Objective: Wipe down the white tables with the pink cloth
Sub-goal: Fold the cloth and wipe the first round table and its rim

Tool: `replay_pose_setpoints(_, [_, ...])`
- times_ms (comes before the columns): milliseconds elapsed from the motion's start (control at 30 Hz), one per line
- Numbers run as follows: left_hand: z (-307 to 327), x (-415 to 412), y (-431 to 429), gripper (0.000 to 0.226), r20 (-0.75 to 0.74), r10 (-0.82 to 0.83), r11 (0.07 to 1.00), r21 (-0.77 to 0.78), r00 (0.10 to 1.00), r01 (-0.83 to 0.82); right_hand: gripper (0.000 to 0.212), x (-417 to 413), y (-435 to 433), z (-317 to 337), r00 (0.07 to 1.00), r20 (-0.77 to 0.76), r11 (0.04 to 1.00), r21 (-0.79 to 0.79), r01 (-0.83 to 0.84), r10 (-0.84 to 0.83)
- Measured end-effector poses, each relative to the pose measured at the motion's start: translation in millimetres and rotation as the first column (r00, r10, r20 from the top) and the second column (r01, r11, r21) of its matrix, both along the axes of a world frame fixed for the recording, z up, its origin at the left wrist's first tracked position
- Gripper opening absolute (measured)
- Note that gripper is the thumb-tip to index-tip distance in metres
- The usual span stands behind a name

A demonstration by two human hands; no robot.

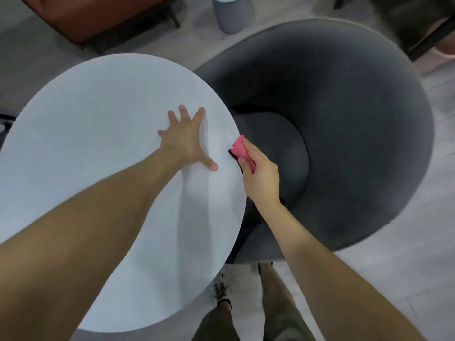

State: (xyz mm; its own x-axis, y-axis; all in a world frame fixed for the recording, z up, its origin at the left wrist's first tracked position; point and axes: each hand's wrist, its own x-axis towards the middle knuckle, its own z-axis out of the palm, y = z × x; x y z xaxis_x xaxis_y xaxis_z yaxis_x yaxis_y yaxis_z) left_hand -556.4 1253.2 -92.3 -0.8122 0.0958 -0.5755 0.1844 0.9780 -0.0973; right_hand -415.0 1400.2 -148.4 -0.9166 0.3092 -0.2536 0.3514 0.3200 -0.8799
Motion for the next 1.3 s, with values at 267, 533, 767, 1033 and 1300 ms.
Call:
replay_pose_setpoints(267, [12,82,-34,0.074,-0.149,-0.078,0.955,0.272,0.986,0.116,0.036,102,-16,29,0.992,-0.008,0.926,0.359,-0.118,0.129])
replay_pose_setpoints(533, [11,209,-185,0.053,-0.137,0.003,0.967,0.251,0.991,0.032,0.051,97,-130,26,0.835,-0.004,0.722,0.506,-0.473,0.550])
replay_pose_setpoints(767, [-1,252,-216,0.131,0.056,0.044,0.964,0.261,0.997,-0.057,0.072,139,-173,-3,0.558,-0.014,0.462,0.579,-0.672,0.830])
replay_pose_setpoints(1033, [-15,255,-214,0.128,0.105,0.116,0.960,0.245,0.988,-0.139,0.073,-98,-61,4,0.743,0.074,0.502,0.692,-0.519,0.666])
replay_pose_setpoints(1300, [-24,265,-215,0.132,0.061,0.200,0.939,0.274,0.978,-0.209,0.074,-139,-103,-5,0.551,0.093,0.331,0.712,-0.619,0.830])
